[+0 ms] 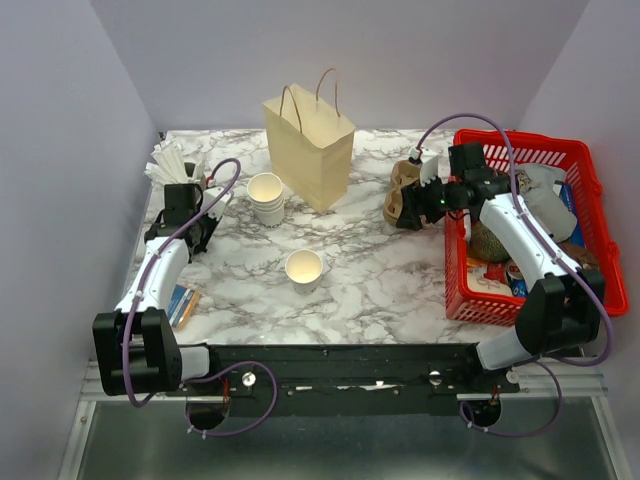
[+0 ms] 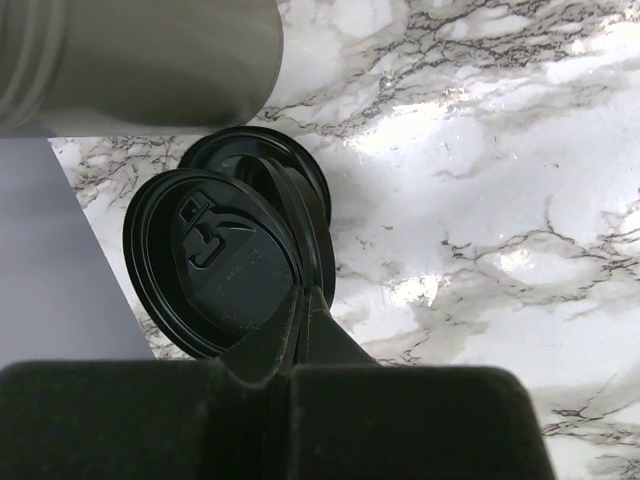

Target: Pack the takeout coffee

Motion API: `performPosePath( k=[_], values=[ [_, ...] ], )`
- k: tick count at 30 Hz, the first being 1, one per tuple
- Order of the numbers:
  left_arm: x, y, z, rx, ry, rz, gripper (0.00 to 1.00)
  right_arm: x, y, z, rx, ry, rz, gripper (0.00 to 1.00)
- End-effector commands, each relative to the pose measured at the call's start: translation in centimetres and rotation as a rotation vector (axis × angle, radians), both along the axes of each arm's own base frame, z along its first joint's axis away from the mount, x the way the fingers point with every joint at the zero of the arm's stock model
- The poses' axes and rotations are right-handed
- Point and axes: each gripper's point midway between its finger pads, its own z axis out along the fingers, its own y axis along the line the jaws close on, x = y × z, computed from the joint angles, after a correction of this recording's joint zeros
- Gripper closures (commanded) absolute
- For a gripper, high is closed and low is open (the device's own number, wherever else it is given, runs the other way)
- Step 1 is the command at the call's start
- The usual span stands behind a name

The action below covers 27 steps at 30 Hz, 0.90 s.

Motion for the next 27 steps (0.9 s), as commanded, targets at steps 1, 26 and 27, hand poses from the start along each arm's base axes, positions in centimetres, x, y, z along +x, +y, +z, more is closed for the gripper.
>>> performPosePath(
  k=[1,26,27],
  values=[
    [-0.3,0.1,-1.1,0.035,0.018,-0.034,1.00,0.6,0.6,0.5,0.021,-0.021,0.011,0.21],
    [-1.8,-1.2,-2.5,-0.047,0.057,-0.025,0.85,0.4,0.7,0.5,0.031,-0.014,0.010,0.21],
    [-1.8,-1.2,-2.3,-0.048,0.049,-0.026,0.82,0.4,0.8,0.4,0.032,-0.013,0.012,0.21]
  ],
)
